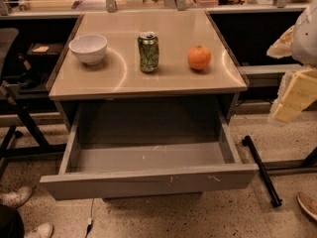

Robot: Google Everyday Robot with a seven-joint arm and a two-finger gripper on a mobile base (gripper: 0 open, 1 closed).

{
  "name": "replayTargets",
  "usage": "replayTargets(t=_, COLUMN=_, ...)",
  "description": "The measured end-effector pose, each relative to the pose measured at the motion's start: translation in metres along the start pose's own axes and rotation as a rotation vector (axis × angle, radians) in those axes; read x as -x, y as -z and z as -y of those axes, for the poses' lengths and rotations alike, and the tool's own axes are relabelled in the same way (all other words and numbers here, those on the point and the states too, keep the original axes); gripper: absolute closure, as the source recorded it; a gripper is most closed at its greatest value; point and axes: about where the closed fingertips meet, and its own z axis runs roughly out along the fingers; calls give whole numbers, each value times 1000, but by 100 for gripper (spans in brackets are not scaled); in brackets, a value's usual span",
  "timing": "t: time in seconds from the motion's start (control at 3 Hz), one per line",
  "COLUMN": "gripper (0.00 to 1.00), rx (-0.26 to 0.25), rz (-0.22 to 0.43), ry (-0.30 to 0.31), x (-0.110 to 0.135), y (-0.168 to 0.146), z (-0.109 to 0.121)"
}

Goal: Close top drawer

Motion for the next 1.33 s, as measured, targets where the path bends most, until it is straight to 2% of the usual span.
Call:
replayTargets(t=1.0, gripper=88, rx=0, rz=0, ry=0, x=0, y=0, z=0)
replayTargets(t=1.33, gripper=100, rx=6, rz=-29, ry=-28, x=-7, y=-5, z=-15)
